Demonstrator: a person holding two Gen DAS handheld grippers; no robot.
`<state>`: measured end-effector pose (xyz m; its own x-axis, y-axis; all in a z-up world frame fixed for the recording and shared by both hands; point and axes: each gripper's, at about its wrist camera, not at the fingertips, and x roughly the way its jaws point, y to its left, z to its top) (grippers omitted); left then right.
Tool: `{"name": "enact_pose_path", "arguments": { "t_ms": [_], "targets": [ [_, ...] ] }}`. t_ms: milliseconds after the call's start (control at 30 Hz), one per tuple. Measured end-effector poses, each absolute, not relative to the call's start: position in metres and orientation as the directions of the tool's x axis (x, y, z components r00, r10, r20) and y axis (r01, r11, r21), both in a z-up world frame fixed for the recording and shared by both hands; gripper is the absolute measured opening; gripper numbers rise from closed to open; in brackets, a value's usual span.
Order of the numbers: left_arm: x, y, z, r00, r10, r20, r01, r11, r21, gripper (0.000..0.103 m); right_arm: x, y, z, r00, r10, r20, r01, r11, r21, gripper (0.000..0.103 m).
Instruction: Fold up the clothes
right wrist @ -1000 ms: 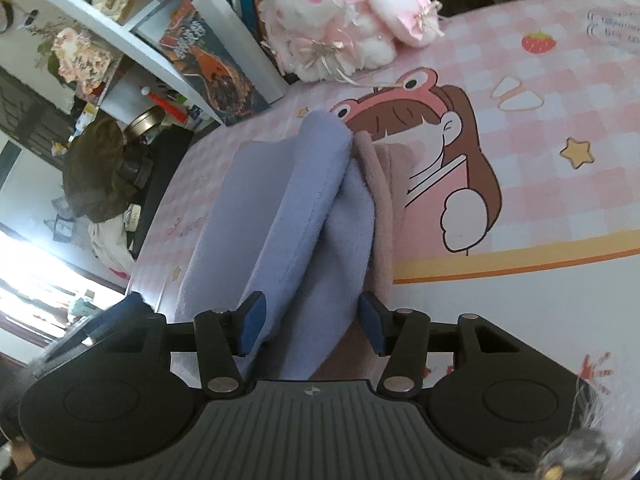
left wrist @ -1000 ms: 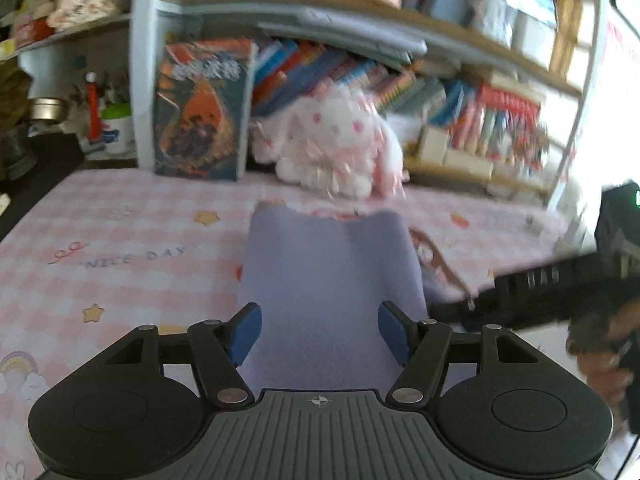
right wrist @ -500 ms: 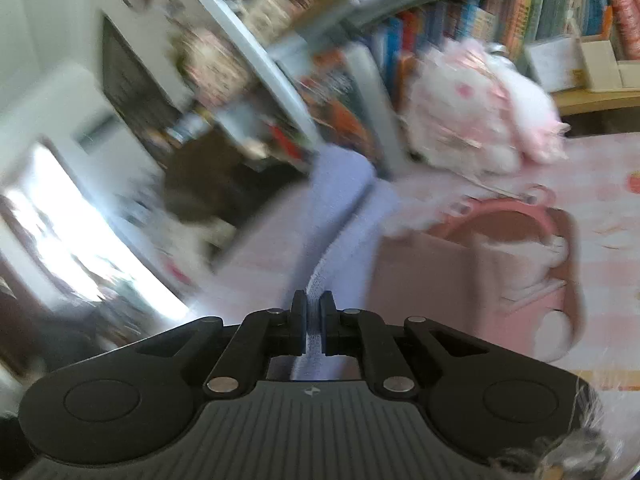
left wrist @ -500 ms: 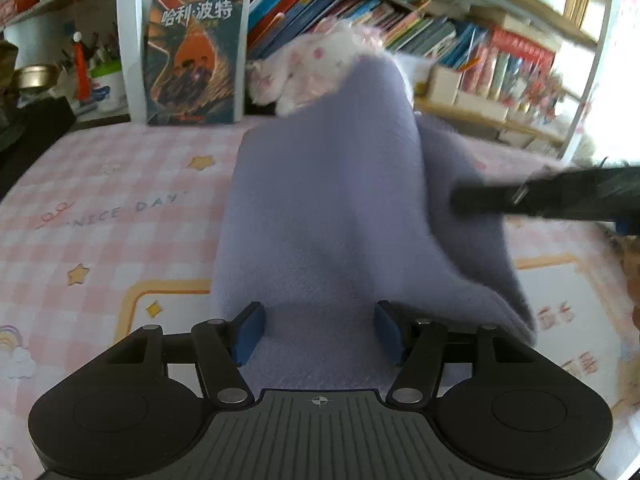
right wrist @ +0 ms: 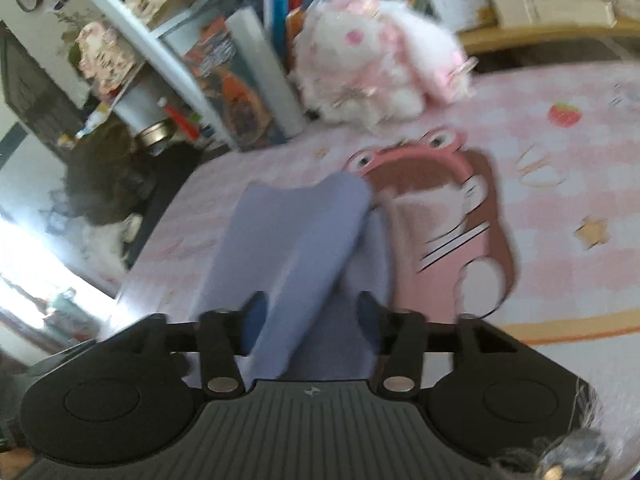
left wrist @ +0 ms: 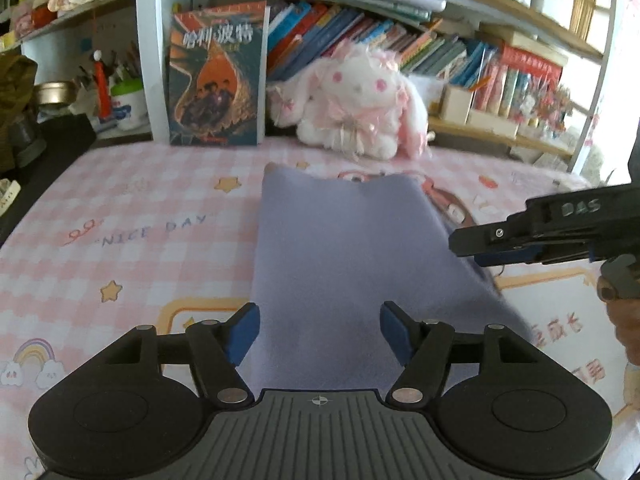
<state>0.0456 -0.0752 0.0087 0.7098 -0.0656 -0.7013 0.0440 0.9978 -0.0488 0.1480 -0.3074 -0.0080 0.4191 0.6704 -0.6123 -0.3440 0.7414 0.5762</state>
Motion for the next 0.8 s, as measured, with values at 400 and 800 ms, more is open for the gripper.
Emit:
{"name": "enact_pose_path", "arguments": {
  "t_ms": [400,800],
  "targets": [
    [0.051,-0.074,-0.003,0.668,-0.091,-0.739,0.047,0.996,-0.080,0.069,0.102,-0.291,0.027,0.453,0.759,-0.467,-0.598,0.647,0.473,0.011],
    [0.040,-0.062,0.006,0.697,-0.074,-0.714,0.003,0.995,-0.100,0.072,0.119,-0.295,-0.009,0.473,0.558,-0.681,-0.410,0.824,0.391,0.031]
  ]
}}
